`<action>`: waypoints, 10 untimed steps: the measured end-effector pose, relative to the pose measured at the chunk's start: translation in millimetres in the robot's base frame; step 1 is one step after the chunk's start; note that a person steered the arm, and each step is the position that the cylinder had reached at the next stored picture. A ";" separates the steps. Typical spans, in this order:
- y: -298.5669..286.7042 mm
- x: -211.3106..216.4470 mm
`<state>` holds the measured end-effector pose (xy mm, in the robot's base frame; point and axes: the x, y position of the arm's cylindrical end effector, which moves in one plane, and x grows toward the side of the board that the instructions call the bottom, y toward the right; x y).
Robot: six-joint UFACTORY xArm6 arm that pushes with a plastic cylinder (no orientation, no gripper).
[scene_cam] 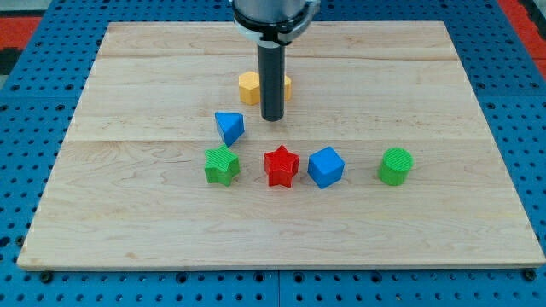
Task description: Move the triangle towards the bottom side of the board
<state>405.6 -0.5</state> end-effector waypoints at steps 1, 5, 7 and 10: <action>-17.0 6.6; -105.9 -22.0; -142.6 27.7; -157.8 38.4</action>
<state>444.0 -158.2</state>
